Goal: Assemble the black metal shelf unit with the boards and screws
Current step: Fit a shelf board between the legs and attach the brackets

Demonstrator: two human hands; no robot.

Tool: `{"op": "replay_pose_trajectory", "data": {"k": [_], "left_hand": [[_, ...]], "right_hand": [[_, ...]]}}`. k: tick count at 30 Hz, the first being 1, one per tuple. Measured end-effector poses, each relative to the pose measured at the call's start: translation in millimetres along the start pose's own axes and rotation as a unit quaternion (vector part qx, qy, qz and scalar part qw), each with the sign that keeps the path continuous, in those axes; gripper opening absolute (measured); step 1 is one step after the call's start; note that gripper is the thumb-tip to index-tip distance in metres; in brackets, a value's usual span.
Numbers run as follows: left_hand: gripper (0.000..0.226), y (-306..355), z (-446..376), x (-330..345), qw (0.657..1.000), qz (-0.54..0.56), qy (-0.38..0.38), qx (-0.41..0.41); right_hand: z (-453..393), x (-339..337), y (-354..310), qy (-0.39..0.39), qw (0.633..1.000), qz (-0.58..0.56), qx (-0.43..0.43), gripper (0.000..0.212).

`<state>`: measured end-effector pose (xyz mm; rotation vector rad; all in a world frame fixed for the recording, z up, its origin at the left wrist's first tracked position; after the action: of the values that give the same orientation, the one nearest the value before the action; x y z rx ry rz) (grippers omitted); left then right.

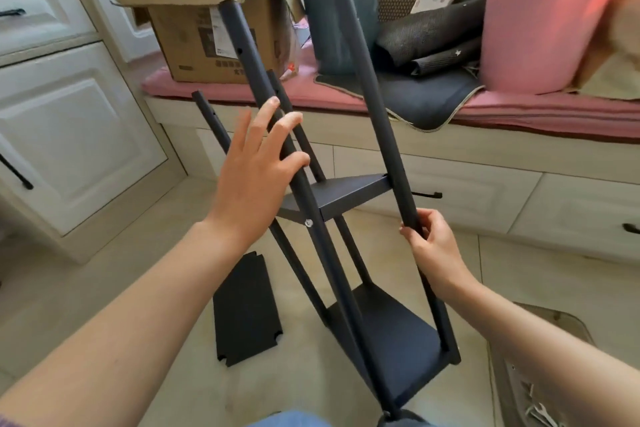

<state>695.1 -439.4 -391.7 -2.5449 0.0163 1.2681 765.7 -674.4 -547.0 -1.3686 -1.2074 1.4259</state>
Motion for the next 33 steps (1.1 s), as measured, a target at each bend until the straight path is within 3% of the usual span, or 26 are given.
{"op": "replay_pose_trajectory", "data": {"k": [3, 5, 7, 9, 11, 12, 13, 17, 22, 27, 33], "left_hand": [[0.029, 17, 10, 6, 0.996, 0.073, 0.037, -0.034], [0.041, 29, 19, 8, 0.977, 0.186, 0.074, -0.075], [0.059, 41, 27, 11, 0.909, 0.373, 0.115, -0.144], [0.070, 54, 33, 18, 0.801, 0.534, 0.133, -0.237], [0.065, 66, 37, 28, 0.713, 0.615, 0.112, -0.317], [0.063, 70, 37, 33, 0.691, 0.631, 0.089, -0.340], [0.062, 72, 36, 37, 0.690, 0.633, 0.066, -0.346], [0.047, 71, 30, 40, 0.747, 0.592, 0.024, -0.301], [0.053, 68, 41, 41, 0.752, 0.609, -0.004, -0.253], [0.061, 66, 57, 48, 0.742, 0.629, -0.012, -0.232], [0.059, 59, 77, 64, 0.756, 0.611, -0.030, -0.233]], "right_hand": [[11, -8, 10, 0.005, 1.000, -0.017, 0.005, 0.025], [18, -13, 14, 0.012, 1.000, -0.028, 0.004, 0.025], [24, -19, 18, 0.015, 0.999, -0.035, 0.000, 0.025], [29, -24, 21, 0.014, 0.999, -0.046, 0.000, 0.025], [35, -28, 26, 0.015, 0.998, -0.060, 0.006, 0.026], [38, -28, 29, 0.014, 0.998, -0.066, 0.011, 0.026], [41, -29, 31, 0.011, 0.997, -0.071, 0.014, 0.026], [46, -35, 29, -0.056, 0.997, -0.058, 0.018, 0.026], [56, -46, 20, -0.173, 0.984, 0.007, 0.033, 0.024], [74, -32, 33, -0.149, 0.987, 0.019, 0.050, 0.025], [80, -8, 52, -0.103, 0.992, 0.030, 0.067, 0.024]]}}
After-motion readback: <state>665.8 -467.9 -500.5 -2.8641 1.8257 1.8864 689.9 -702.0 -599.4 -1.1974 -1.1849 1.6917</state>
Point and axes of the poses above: each hand's wrist, its own z-axis away from the middle knuckle, its own x-axis out of the palm, y = z × x, the point moved 4 cm from there along -z, towards the middle knuckle, and after that the axes turned 2 degrees about -y, right-handed, at the moved point
